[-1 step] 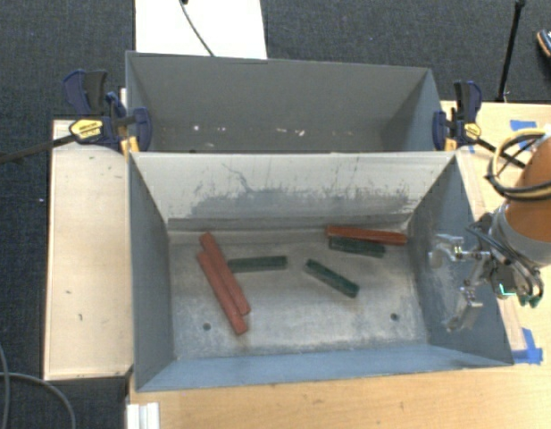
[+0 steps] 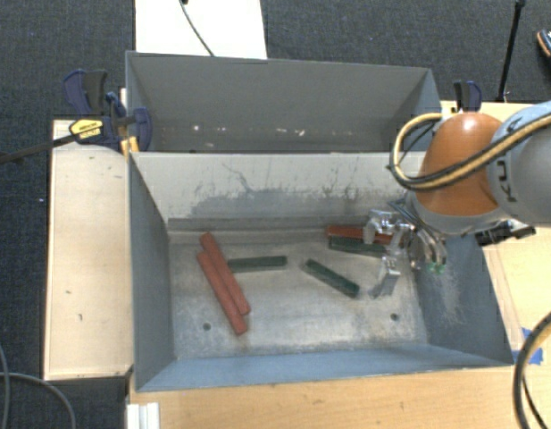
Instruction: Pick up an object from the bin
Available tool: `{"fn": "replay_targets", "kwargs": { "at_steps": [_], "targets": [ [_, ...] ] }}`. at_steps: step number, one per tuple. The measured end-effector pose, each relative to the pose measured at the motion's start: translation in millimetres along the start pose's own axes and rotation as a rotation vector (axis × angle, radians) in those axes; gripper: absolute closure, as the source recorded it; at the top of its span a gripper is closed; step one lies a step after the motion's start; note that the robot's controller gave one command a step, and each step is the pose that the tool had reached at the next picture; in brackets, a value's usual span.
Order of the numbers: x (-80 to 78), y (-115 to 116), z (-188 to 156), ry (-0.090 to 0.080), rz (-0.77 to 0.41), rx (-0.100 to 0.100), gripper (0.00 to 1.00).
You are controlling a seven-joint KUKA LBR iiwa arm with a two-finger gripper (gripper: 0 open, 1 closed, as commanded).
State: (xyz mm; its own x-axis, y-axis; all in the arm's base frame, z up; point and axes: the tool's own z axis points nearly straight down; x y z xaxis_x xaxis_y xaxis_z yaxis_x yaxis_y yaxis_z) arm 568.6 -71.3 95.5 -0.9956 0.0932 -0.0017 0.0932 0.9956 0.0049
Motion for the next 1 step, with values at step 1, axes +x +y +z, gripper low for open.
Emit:
{"fn": "replay_targets", "kwargs": {
  "at_steps": [1],
  "targets": [
    [29.9, 67.3, 27.1, 0.005, -0.058, 0.0, 0.0]
  ]
}}
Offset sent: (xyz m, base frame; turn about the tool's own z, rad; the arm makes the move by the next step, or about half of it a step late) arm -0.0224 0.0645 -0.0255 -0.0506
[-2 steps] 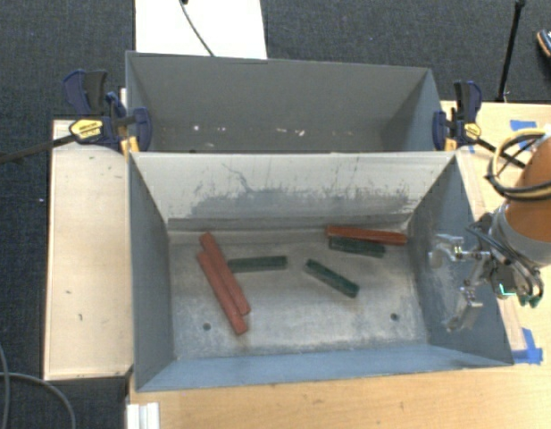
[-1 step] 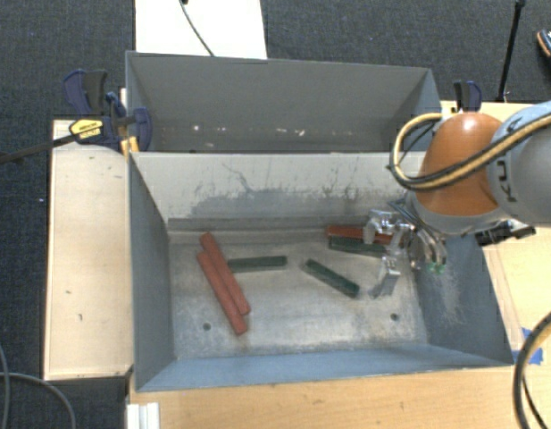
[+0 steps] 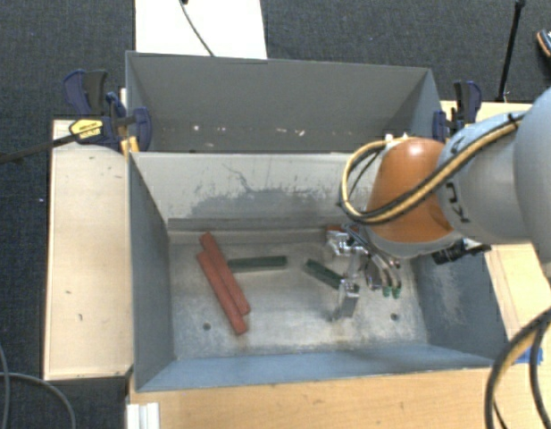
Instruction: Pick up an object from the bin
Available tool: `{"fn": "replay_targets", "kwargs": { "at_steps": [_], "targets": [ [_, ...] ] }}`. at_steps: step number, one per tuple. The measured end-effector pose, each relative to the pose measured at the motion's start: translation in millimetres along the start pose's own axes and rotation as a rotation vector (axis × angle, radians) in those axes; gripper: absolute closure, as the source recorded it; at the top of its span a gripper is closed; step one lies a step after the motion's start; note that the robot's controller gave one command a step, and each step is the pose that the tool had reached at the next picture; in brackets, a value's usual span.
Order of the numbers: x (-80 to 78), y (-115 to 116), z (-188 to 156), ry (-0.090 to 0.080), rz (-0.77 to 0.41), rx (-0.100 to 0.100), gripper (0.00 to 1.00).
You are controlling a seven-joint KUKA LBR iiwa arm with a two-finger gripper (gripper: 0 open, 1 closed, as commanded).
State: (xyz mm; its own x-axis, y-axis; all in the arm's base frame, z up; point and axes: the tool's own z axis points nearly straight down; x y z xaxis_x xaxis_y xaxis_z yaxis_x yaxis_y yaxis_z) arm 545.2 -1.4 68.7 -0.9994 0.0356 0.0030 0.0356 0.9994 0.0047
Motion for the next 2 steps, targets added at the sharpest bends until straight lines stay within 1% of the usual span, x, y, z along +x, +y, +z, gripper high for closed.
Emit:
{"fn": "replay_targets", "kwargs": {
  "at_steps": [1, 2],
  "targets": [
    [-1.7, -5, -2, -0.004, 0.0, 0.004, 1.0],
    [-19.4, 21, -167, -0.015, -0.045, 0.003, 1.0]
  ]
}}
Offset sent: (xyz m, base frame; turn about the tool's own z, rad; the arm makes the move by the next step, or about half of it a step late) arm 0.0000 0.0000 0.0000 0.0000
